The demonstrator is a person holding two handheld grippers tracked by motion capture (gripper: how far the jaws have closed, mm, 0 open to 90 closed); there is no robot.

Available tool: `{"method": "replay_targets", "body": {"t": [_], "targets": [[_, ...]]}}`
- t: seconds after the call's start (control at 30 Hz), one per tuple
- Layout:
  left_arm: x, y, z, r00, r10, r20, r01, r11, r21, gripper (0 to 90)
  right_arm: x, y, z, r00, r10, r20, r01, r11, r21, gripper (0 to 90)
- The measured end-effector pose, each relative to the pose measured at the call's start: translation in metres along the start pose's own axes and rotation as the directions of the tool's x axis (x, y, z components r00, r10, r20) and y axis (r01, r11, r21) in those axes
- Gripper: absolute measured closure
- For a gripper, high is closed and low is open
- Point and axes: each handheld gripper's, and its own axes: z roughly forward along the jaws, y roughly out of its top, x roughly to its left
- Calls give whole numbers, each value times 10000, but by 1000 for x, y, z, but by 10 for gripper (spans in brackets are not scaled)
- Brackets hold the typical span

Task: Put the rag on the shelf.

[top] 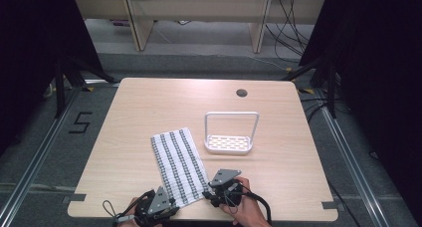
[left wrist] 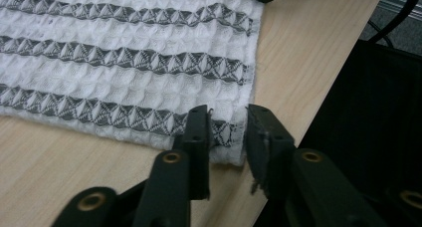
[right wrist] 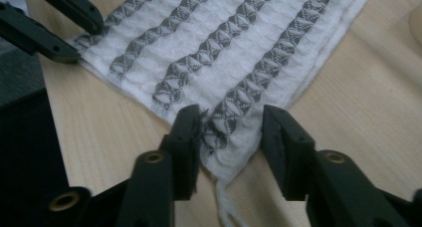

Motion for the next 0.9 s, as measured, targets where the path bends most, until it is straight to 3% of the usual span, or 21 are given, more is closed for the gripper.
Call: {"method": "replay_targets", "body": {"t": [0.1,0.13,0.27,0.37,0.4,0.5,0.53,0.57,0.63,0.7,0.8,0.87,0.9], "targets": [[1,1,3,9997,-120,203,125,9997,-219,832,-2,0,0,9998,175,45,-175,9998,-5,745],[1,1,3,9994,-64,342,70,9998,-171,845,-2,0,0,9998,201,49,-201,9998,-3,770],[2,1,4,9997,-71,214,73,9999,-114,860,-1,0,0,9996,265,-6,-265,9996,-61,830],[1,1,3,9996,-95,270,100,9998,-174,863,-1,0,1,9996,292,-9,-292,9995,-80,841],[3,2,2,9996,120,238,-115,9998,-191,864,-1,0,1,9988,476,-134,-479,9986,-213,849],[4,3,0,9997,152,198,-146,9995,-288,865,-2,2,-3,9990,414,-155,-418,9987,-299,854],[3,3,-1,9996,-9,299,20,9993,-367,865,-1,3,-5,9991,425,-67,-427,9984,-362,855],[4,4,-2,9996,214,180,-208,9992,-328,865,-1,5,-6,9992,393,-76,-395,9984,-397,855],[4,4,-5,9996,187,215,-179,9992,-362,865,0,6,-8,9998,205,-76,-208,9982,-565,857],[4,5,-6,9997,178,190,-169,9988,-457,865,1,7,-10,9994,339,-45,-341,9980,-540,858],[4,7,-10,9991,-174,384,205,9966,-797,865,1,10,-13,9997,246,-46,-249,9974,-670,860],[6,10,-15,9997,-24,245,44,9969,-788,865,1,15,-15,9999,54,-100,-62,9966,-825,862],[5,11,-17,9989,-271,371,305,9949,-962,865,1,17,-17,9999,13,-103,-22,9960,-890,862]]}}
